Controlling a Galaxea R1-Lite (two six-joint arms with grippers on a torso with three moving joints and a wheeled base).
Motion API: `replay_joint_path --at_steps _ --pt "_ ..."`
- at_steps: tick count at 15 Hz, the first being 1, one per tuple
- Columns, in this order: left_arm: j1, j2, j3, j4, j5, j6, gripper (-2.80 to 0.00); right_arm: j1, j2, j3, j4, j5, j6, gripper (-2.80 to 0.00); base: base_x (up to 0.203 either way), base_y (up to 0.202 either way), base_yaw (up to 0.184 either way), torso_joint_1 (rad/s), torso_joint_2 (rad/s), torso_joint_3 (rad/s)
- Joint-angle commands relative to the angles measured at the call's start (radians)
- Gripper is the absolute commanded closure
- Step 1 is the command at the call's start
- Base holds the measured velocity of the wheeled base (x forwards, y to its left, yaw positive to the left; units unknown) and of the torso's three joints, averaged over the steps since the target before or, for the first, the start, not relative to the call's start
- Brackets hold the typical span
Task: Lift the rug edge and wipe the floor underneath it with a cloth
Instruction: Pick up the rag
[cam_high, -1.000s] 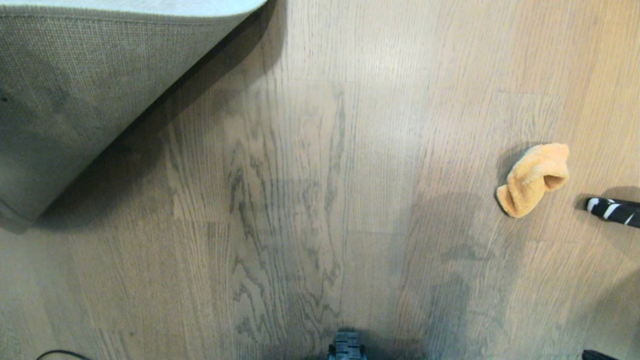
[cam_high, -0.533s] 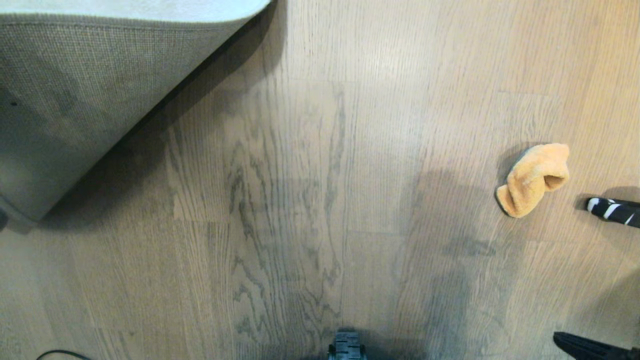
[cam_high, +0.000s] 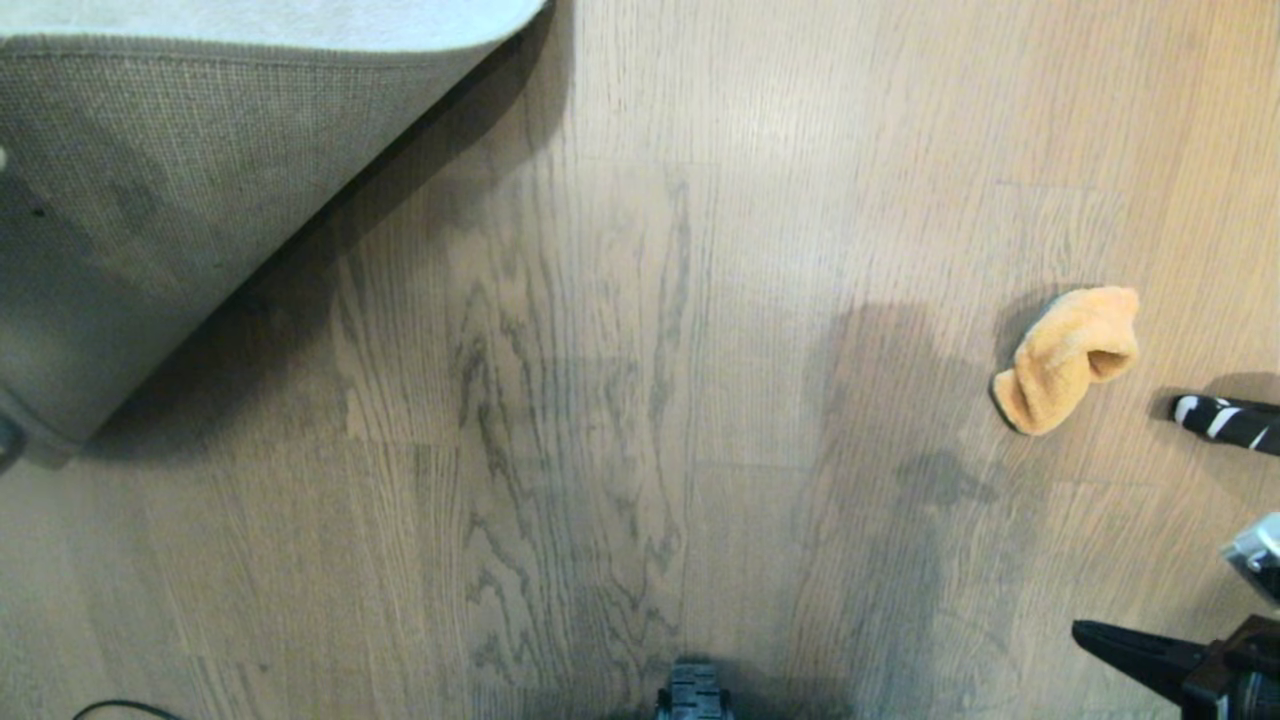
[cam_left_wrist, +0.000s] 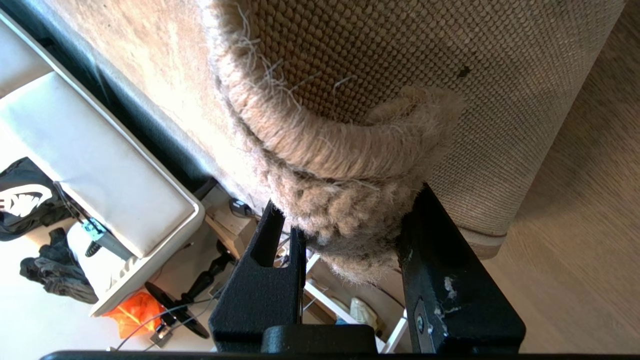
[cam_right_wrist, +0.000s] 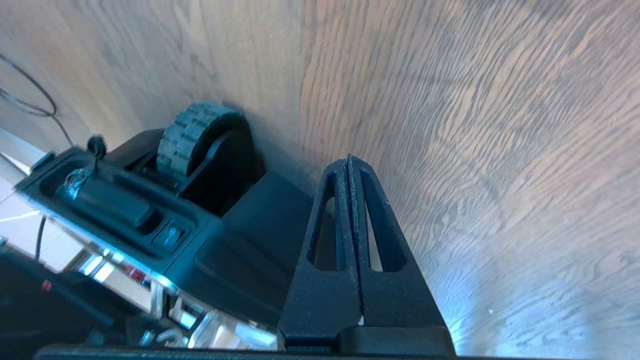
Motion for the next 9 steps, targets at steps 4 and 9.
replay_joint_path --at_steps 4,9 --pt "0.0 0.009 0.001 -0.003 0.008 0.005 0.0 -0.015 0.2 -0.001 -0.219 0.002 0.001 0.0 0.0 0.0 0.0 0.0 0.0 0.0" --pt "0.0 0.01 0.001 -0.003 0.038 0.005 0.0 -0.022 0.248 -0.001 -0.34 -0.001 0.003 0.0 0.0 0.0 0.0 0.0 0.0 0.0"
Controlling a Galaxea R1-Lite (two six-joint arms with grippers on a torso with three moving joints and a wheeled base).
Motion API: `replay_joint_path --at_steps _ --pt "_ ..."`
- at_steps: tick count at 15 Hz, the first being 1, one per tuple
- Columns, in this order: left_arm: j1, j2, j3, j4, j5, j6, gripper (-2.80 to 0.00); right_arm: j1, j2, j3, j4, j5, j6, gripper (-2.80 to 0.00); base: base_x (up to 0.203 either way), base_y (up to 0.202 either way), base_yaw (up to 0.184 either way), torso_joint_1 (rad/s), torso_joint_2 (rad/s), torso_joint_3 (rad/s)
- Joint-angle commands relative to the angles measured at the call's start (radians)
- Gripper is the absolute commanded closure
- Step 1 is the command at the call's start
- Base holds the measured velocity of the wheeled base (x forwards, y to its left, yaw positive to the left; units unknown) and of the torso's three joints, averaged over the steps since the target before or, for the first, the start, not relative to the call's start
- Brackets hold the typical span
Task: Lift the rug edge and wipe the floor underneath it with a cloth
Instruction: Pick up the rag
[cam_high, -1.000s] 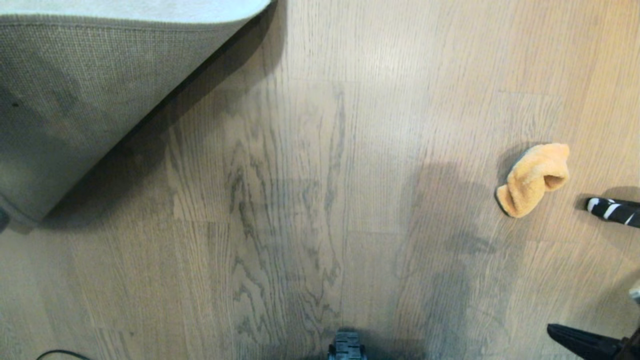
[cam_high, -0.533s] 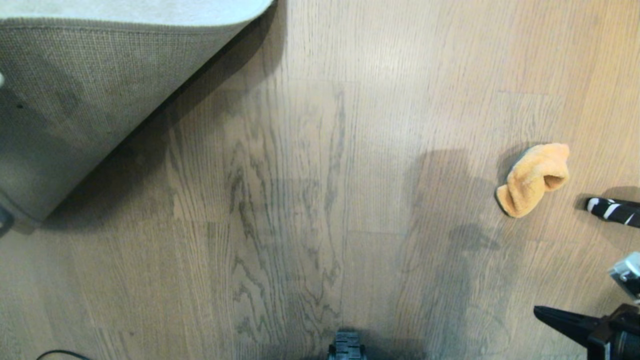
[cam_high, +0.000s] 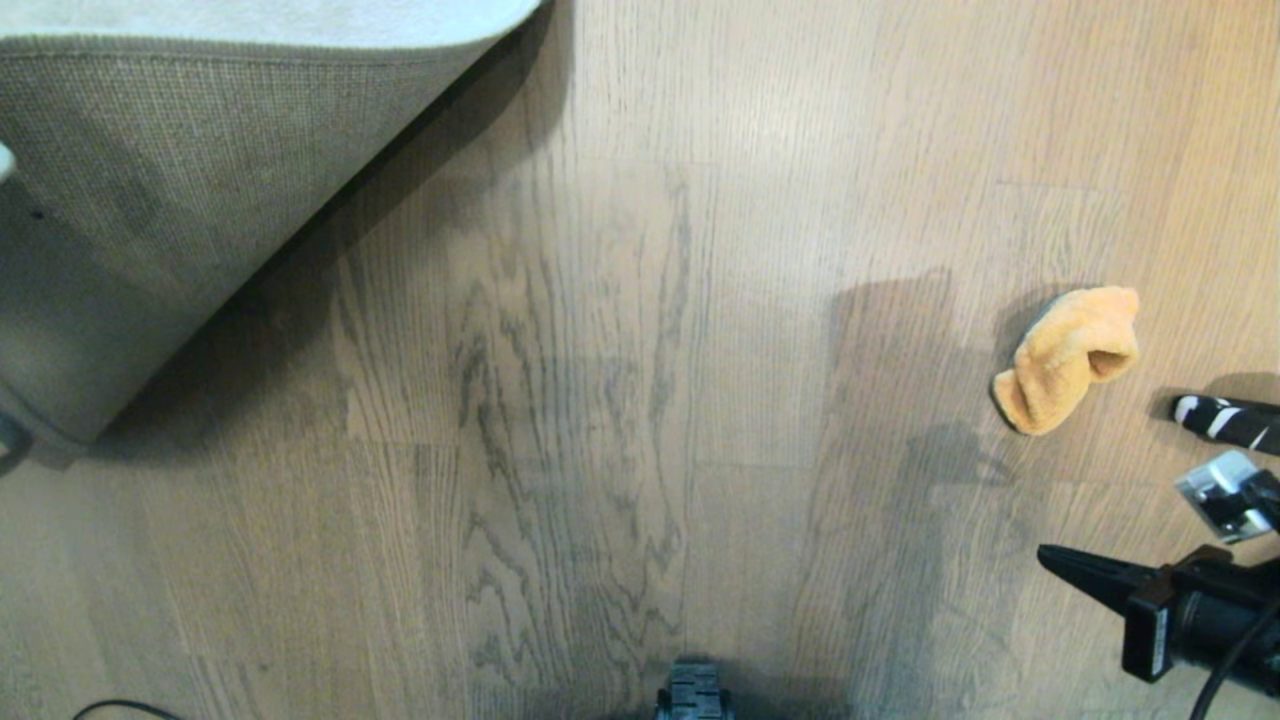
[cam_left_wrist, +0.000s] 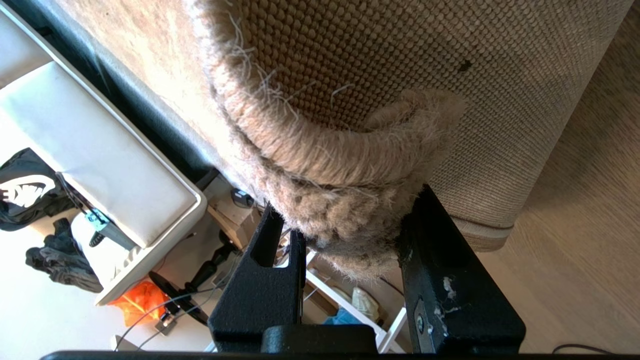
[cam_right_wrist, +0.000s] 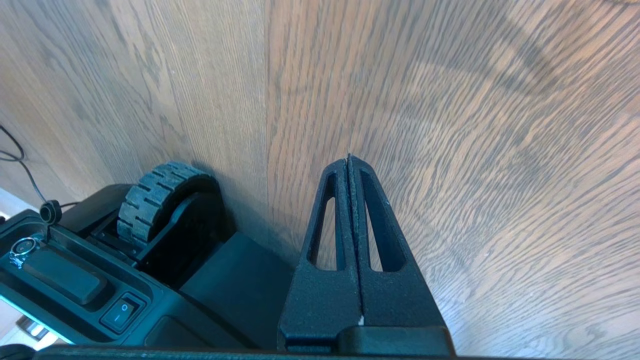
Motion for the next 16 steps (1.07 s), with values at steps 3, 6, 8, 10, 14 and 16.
replay_joint_path --at_steps 3,6,8,10,14,16 --pt "0.0 0.002 0.018 -0.012 0.006 0.001 0.0 -0.001 0.02 -0.001 -0.008 0.003 0.009 0.0 0.0 0.0 0.0 0.0 0.0 0.0" --pt "0.0 0.0 0.019 -0.012 0.006 0.001 0.0 -0.001 0.023 -0.001 -0.01 0.003 0.02 -2.8 0.0 0.0 0.0 0.0 0.0 0.0" --pt "0.002 0.0 0.019 -0.012 0.006 0.001 0.0 -0.001 0.025 -0.003 -0.016 0.004 0.02 -2.8 0.0 0.0 0.0 0.0 0.0 0.0" --pt "0.002 0.0 0.02 -0.011 0.006 0.001 0.0 0.0 0.052 -0.003 -0.05 0.006 0.021 -2.8 0.0 0.0 0.0 0.0 0.0 0.0" --pt "0.003 0.0 0.028 -0.012 0.006 0.001 0.0 0.003 0.187 -0.012 -0.256 0.006 0.022 -2.8 0.0 0.0 0.0 0.0 0.0 0.0" --pt "0.005 0.0 0.031 -0.012 0.006 0.0 0.0 0.007 0.265 -0.011 -0.392 0.007 0.022 -2.8 0.0 0.0 0.0 0.0 0.0 0.0"
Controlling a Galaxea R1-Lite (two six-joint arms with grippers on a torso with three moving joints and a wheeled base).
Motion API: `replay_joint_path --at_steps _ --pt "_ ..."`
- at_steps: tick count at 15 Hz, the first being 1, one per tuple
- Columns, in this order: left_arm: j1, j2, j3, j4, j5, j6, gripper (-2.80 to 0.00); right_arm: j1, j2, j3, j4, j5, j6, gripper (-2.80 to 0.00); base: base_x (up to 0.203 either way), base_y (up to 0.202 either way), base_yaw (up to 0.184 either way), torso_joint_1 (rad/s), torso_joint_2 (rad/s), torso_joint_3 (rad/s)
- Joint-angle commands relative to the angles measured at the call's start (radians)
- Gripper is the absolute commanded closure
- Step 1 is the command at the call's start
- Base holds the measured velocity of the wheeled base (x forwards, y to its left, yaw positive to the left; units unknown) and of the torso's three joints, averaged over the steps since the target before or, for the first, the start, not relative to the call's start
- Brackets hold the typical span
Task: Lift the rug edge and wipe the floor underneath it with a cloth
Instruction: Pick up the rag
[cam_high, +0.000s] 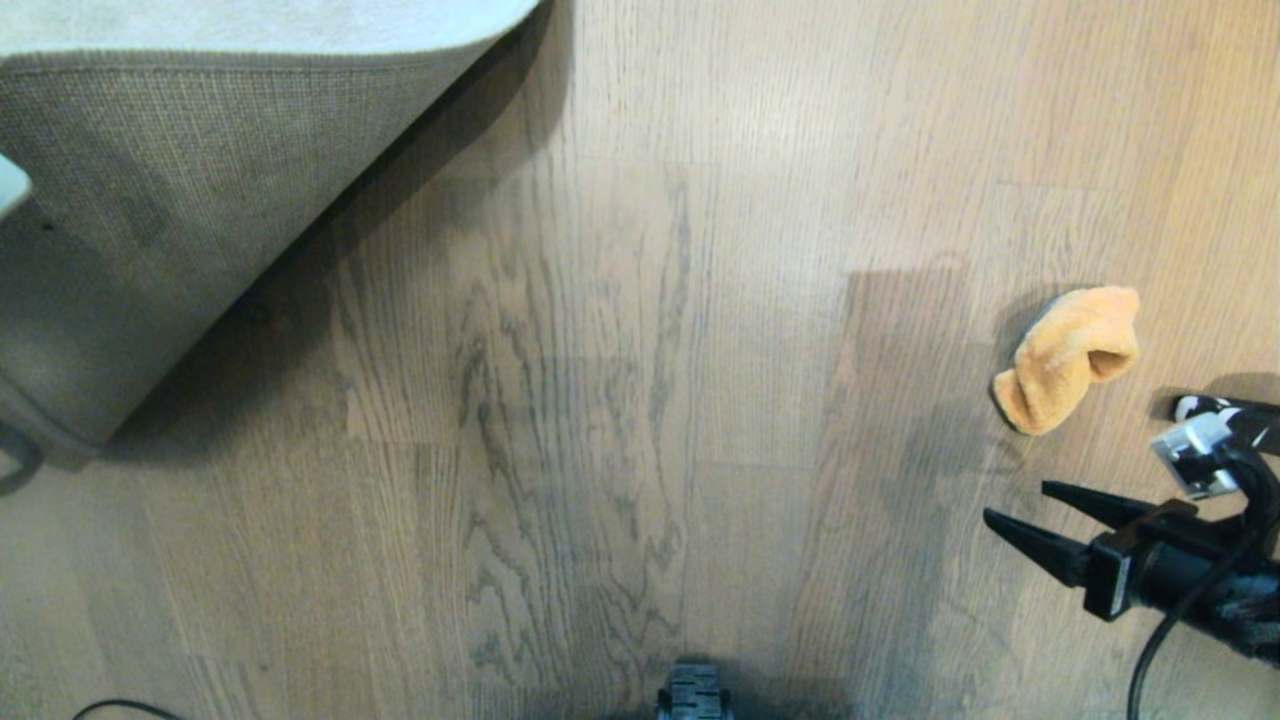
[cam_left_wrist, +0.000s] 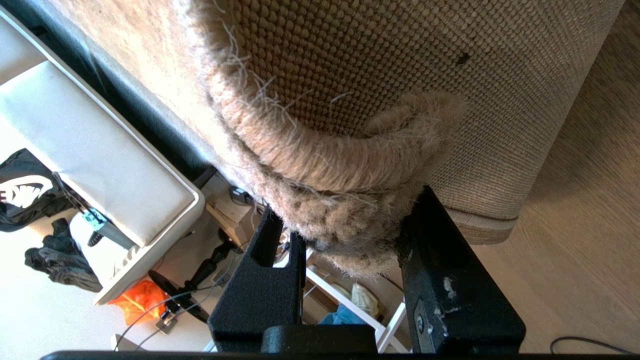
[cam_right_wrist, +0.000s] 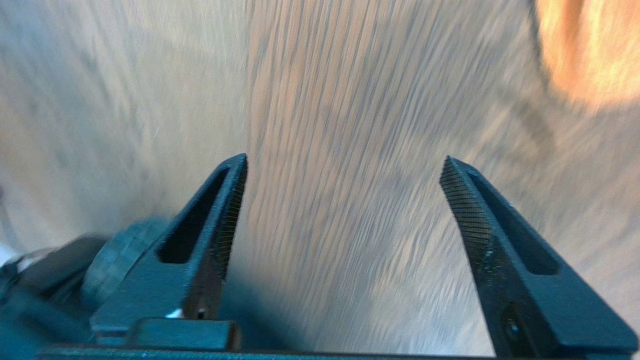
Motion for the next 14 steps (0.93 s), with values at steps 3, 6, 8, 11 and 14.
replay_joint_path --at_steps 3,6,8,11,14 --pt "0.001 0.0 0.003 -0.003 0.005 0.006 0.0 0.031 0.151 -0.01 -0.229 0.005 0.051 -2.8 0.0 0.0 0.0 0.0 0.0 0.0" --pt "0.002 0.002 0.005 -0.003 0.005 0.006 0.0 0.062 0.188 -0.013 -0.314 0.003 0.1 -2.8 0.0 0.0 0.0 0.0 0.0 0.0" --pt "0.002 0.002 0.005 -0.003 0.005 0.006 0.0 0.061 0.226 -0.013 -0.393 0.003 0.102 -2.8 0.0 0.0 0.0 0.0 0.0 0.0" --pt "0.001 0.002 0.005 -0.003 0.005 0.006 0.0 0.06 0.245 -0.015 -0.458 0.003 0.12 -2.8 0.0 0.0 0.0 0.0 0.0 0.0" --pt "0.002 0.002 0.005 -0.003 0.005 0.006 0.0 0.05 0.231 -0.022 -0.464 0.002 0.125 -2.8 0.0 0.0 0.0 0.0 0.0 0.0"
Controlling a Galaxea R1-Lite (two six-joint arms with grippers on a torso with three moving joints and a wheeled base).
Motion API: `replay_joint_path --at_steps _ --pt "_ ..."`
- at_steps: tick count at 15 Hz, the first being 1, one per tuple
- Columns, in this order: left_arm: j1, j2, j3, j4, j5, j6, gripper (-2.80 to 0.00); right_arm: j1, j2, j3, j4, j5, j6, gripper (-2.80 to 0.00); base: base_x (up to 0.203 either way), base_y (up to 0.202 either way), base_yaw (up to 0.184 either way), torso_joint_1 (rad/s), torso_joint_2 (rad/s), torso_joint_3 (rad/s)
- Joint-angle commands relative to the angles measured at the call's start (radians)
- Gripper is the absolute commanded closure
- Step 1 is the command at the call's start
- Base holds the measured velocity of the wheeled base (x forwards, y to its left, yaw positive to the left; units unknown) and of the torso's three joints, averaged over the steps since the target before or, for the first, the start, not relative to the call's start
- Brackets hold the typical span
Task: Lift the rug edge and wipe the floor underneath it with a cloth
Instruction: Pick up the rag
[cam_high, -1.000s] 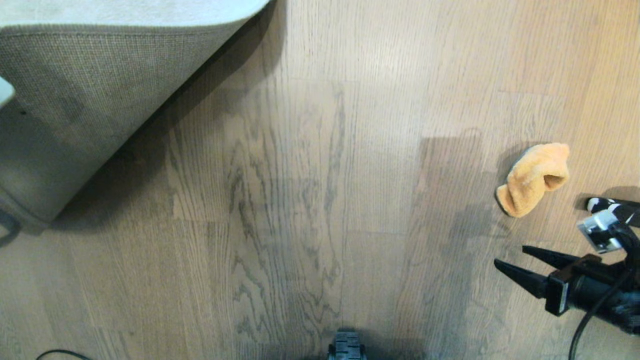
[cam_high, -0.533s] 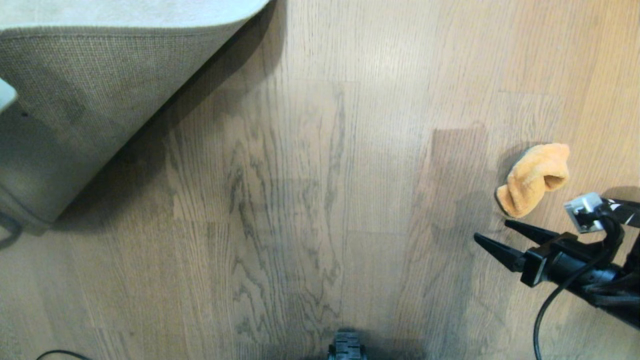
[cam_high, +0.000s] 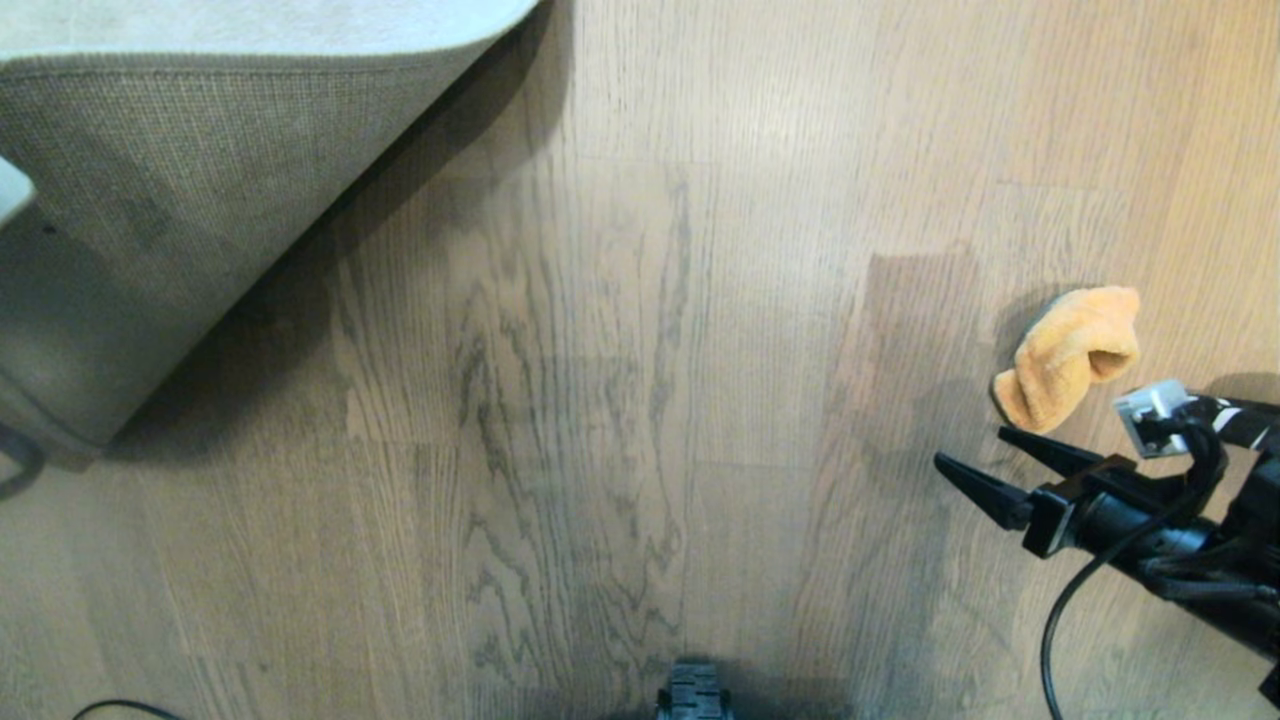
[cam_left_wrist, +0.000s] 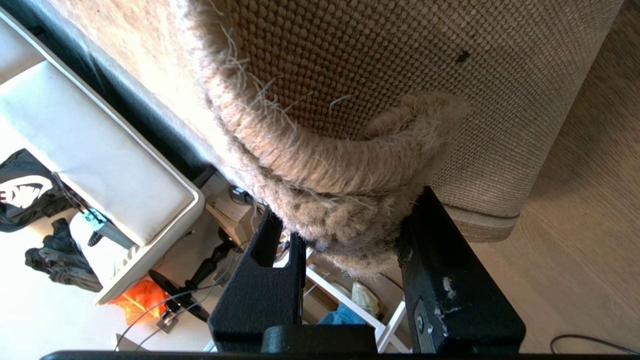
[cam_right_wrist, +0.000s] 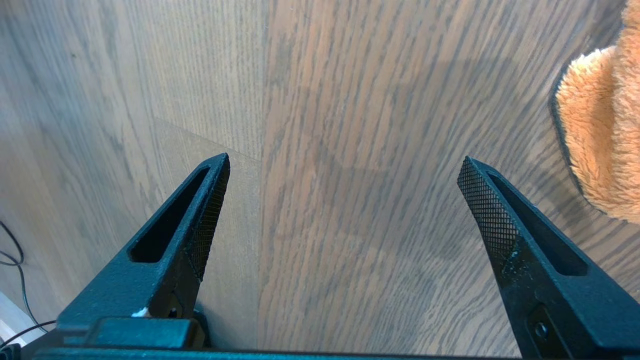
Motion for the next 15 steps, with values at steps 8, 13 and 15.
replay_joint_path --at_steps 8,13,15 --pt "0.001 0.0 0.007 -0.003 0.005 0.006 0.0 -0.122 -0.058 -0.005 -0.048 -0.002 -0.033 -2.8 0.0 0.0 0.0 0.0 0.0 0.0" --pt "0.001 0.0 0.009 -0.003 0.005 0.006 0.0 -0.155 -0.068 -0.076 -0.04 -0.003 -0.042 -2.8 0.0 0.0 0.0 0.0 0.0 0.0" --pt "0.002 0.0 0.013 -0.003 0.005 0.006 0.0 -0.156 -0.052 -0.108 -0.024 -0.005 -0.045 -2.8 0.0 0.0 0.0 0.0 0.0 0.0"
